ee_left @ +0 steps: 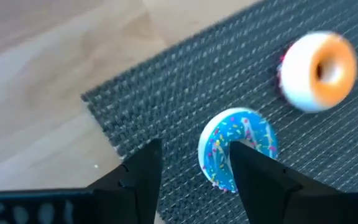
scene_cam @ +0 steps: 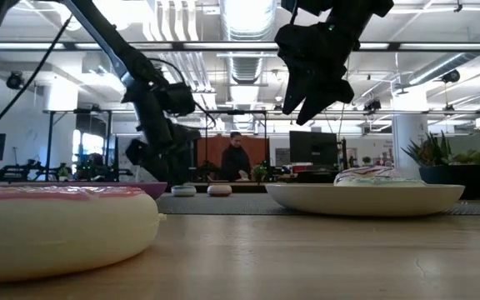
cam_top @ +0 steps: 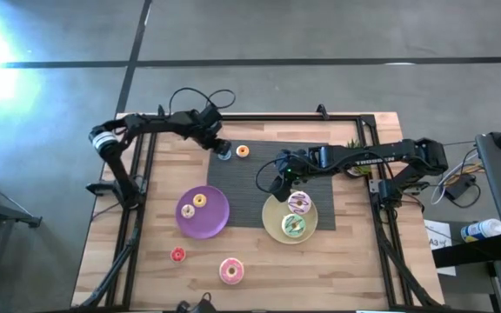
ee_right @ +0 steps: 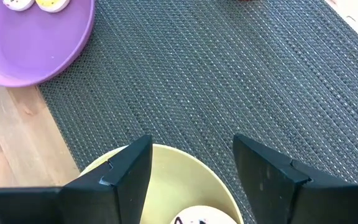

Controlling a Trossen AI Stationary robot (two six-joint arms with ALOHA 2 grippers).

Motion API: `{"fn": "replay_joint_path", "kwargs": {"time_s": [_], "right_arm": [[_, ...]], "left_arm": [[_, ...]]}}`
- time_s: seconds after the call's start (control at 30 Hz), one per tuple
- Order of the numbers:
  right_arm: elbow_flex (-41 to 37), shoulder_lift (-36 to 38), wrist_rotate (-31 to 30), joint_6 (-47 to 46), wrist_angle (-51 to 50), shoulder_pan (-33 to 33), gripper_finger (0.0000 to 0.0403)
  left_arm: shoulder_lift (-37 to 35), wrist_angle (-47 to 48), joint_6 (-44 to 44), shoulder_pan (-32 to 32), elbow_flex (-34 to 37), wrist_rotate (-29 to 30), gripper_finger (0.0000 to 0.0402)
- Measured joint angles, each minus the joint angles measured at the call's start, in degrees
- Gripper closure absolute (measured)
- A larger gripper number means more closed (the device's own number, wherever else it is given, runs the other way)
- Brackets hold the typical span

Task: Pick & Place donuts
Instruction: Put the small blue donut on the purple plate

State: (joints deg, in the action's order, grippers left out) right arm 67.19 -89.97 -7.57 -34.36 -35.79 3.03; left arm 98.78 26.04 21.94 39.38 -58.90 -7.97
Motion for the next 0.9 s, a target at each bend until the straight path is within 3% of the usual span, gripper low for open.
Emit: {"fn": "replay_joint_path", "kwargs": {"time_s": [0.27,0.63,0.73,0.9], "right_arm": [[-0.23,0.0,-0.35,0.37,-0.57,0.0,0.0188],[-0.23,0.0,-0.52,0.43,-1.05,0.02,0.0188],[-0.26,0.0,-0.5,0.41,-1.35,0.0,0.0188],[-0.3,0.0,-0.52,0.52,-1.34,0.0,0.0188]], "left_arm": [[0.96,-1.67,-2.38,-0.12,-0.08,-2.06,0.0257],[3.77,-3.12,-3.22,-1.65,-0.34,-2.65,0.0364],[1.82,-2.25,-3.22,-2.17,0.0,-2.6,0.0393],[-7.85,1.18,-5.69,-2.6,-0.35,-1.72,0.04]]}}
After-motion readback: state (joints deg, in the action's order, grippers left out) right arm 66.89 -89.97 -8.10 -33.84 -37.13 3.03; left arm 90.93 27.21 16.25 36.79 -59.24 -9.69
